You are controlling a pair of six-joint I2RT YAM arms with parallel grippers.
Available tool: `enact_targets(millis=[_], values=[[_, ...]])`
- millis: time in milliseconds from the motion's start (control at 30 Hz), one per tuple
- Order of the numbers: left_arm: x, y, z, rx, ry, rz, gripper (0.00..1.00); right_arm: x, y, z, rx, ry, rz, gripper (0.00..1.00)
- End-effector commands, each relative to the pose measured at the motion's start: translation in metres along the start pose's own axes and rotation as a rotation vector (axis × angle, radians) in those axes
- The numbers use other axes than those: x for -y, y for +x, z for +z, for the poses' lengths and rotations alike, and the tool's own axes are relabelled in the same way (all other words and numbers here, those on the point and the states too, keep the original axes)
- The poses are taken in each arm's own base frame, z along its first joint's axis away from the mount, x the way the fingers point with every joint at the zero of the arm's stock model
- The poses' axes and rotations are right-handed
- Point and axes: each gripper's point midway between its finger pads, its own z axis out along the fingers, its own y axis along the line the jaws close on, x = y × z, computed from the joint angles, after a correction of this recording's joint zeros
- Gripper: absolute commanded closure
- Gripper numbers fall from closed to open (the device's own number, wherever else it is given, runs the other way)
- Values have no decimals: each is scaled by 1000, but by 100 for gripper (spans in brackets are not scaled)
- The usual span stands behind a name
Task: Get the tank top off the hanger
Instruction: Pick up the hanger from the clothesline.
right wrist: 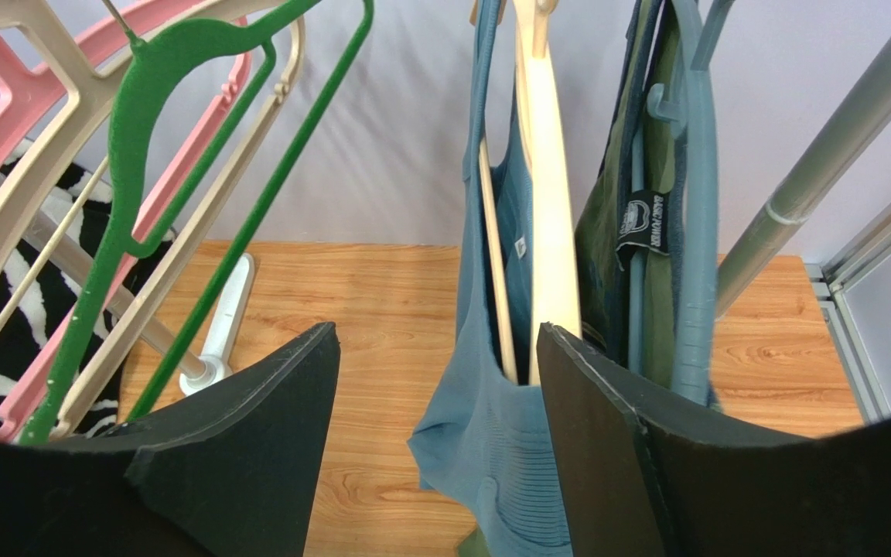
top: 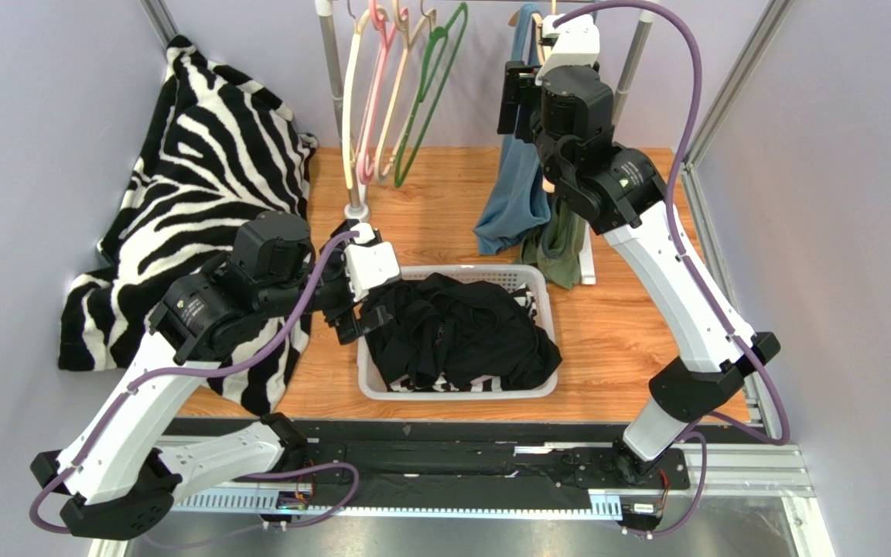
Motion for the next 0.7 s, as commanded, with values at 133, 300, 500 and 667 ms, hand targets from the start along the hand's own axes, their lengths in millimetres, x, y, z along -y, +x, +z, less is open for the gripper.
enact_targets(millis=[133,300,500,667], values=[[4,-5,-1,19,21,-10,3,22,-21,-5,58,36,29,31],[4,-4,0,15,22,-10,3,17,8,9,-26,42,13,30],[3,-4,-3,14,12,-10,3,13,41,17,-120,42,-13,27],[4,-7,-5,25,13,-10,3,22,58,17,-170,82,-32,24]])
